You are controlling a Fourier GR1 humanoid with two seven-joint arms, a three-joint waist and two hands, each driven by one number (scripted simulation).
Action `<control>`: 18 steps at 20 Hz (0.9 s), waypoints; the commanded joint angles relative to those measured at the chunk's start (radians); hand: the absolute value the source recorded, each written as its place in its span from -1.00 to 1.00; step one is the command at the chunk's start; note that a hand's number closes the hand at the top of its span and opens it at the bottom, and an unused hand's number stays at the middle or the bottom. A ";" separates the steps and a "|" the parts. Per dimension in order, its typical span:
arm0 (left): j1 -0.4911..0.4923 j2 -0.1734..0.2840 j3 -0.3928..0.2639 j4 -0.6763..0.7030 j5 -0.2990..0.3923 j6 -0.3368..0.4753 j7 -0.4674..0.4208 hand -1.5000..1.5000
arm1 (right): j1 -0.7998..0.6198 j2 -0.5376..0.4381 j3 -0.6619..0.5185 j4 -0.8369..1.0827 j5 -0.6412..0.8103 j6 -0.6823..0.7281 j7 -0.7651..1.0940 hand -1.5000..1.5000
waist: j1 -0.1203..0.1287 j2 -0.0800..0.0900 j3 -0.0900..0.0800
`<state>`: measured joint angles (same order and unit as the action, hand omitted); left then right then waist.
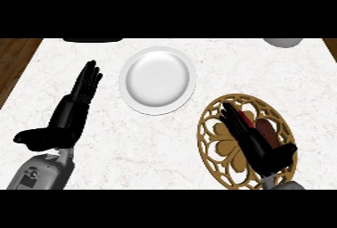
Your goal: Pick the sweet potato from the placemat and place it in the plate
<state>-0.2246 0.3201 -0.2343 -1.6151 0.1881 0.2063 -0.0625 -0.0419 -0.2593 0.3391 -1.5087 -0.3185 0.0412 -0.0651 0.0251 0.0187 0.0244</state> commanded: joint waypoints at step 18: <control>-0.050 0.140 0.148 0.023 0.043 -0.104 0.140 0.00 | 0.023 0.103 0.073 0.015 0.421 -0.335 -0.505 -1.00 | -0.029 -0.019 -0.024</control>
<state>-0.2562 0.4470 -0.1162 -1.6002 0.2119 0.1395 0.0609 -0.0685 -0.2052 0.4350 -1.4881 0.1495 -0.2733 -0.4402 -0.0019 -0.0012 0.0007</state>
